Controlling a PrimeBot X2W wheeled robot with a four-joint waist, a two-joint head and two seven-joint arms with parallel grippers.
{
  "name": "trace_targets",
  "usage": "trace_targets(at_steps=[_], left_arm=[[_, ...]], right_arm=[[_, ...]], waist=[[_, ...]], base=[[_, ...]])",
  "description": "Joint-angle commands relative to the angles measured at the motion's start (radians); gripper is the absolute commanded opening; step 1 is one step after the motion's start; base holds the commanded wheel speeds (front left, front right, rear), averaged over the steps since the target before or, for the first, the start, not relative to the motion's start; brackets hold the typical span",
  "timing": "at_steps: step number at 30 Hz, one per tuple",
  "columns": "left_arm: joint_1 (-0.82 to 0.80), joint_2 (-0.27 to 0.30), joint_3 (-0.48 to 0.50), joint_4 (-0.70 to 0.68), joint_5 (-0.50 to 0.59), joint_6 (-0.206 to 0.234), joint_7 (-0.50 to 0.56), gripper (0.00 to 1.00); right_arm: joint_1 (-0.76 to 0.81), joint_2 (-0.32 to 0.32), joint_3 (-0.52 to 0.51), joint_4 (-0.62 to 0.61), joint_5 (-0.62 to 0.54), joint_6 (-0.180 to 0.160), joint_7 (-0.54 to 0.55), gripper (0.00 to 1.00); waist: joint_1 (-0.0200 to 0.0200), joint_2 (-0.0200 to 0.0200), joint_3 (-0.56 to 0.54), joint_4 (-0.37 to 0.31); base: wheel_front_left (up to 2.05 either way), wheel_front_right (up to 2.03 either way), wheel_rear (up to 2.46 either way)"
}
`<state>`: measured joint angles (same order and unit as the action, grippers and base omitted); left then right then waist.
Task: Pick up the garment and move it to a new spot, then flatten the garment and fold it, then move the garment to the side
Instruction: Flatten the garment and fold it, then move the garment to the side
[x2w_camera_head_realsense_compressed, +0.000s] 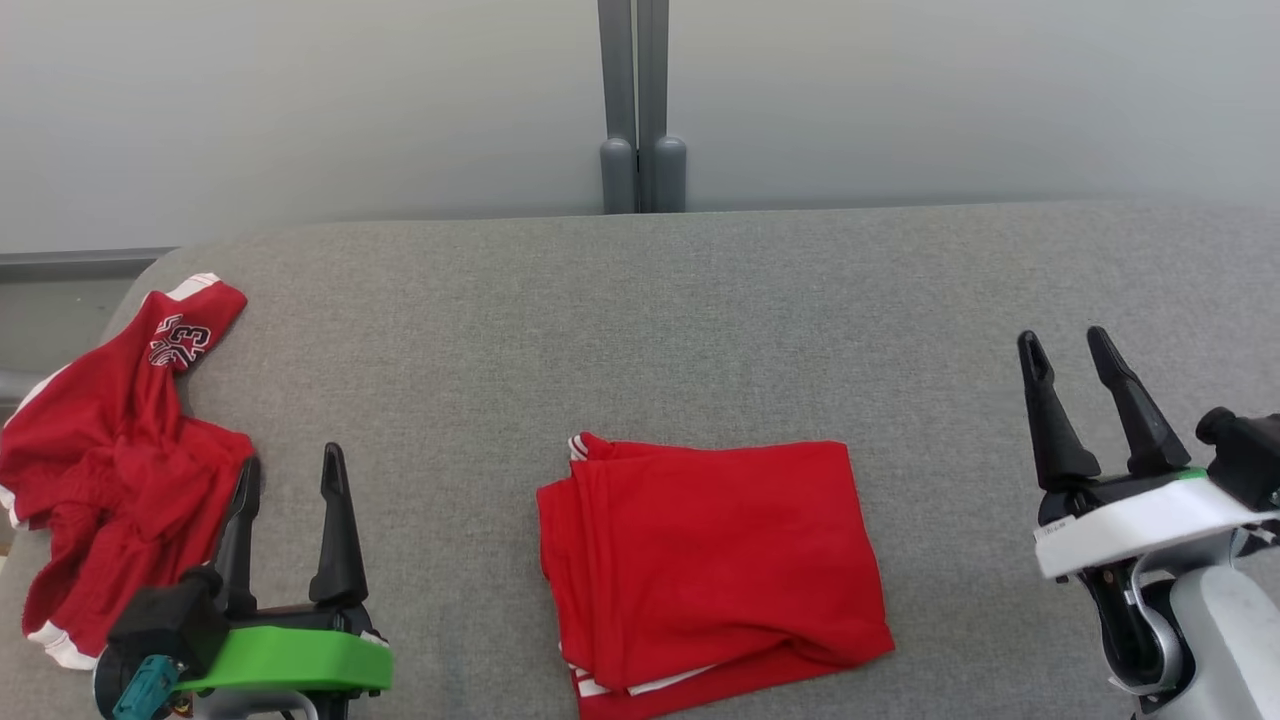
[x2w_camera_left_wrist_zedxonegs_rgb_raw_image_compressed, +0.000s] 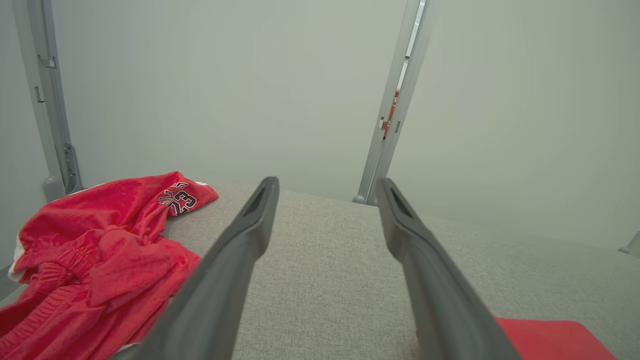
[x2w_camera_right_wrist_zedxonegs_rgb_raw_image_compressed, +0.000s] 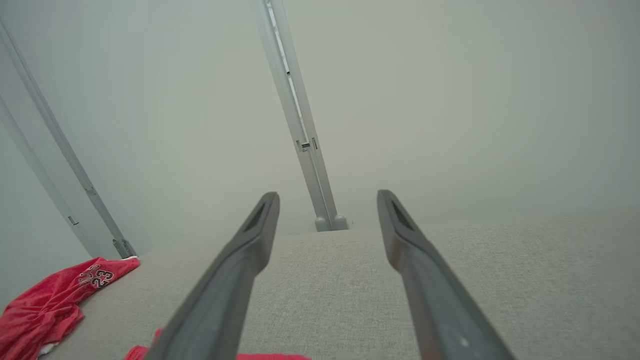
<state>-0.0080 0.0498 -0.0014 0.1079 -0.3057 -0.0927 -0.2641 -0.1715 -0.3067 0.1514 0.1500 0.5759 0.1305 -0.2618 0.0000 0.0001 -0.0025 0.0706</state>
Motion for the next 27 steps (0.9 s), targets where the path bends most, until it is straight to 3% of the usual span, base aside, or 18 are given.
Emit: trace_targets(at_steps=[1, 10, 27], left_arm=[[0.013, 0.002, 0.006, -0.002, -0.002, -0.002, 0.000, 1.00], [0.024, 0.002, 0.024, 0.010, 0.003, -0.009, 0.000, 1.00], [0.009, 0.002, 0.013, 0.011, 0.032, -0.012, 0.000, 1.00]], right_arm=[[0.025, 0.018, -0.029, -0.009, -0.033, 0.000, -0.004, 1.00], [0.100, 0.066, -0.096, 0.028, -0.203, 0.000, -0.004, 1.00], [0.081, 0.076, -0.057, 0.096, -0.212, 0.000, -0.004, 1.00]], waist=[[0.0000, -0.0001, 0.002, -0.010], [0.0000, -0.0001, 0.007, -0.039], [0.0000, -0.0001, 0.009, -0.030]], base=[[0.00, 0.00, 0.00], [0.00, 0.00, 0.00], [0.00, 0.00, 0.00]])
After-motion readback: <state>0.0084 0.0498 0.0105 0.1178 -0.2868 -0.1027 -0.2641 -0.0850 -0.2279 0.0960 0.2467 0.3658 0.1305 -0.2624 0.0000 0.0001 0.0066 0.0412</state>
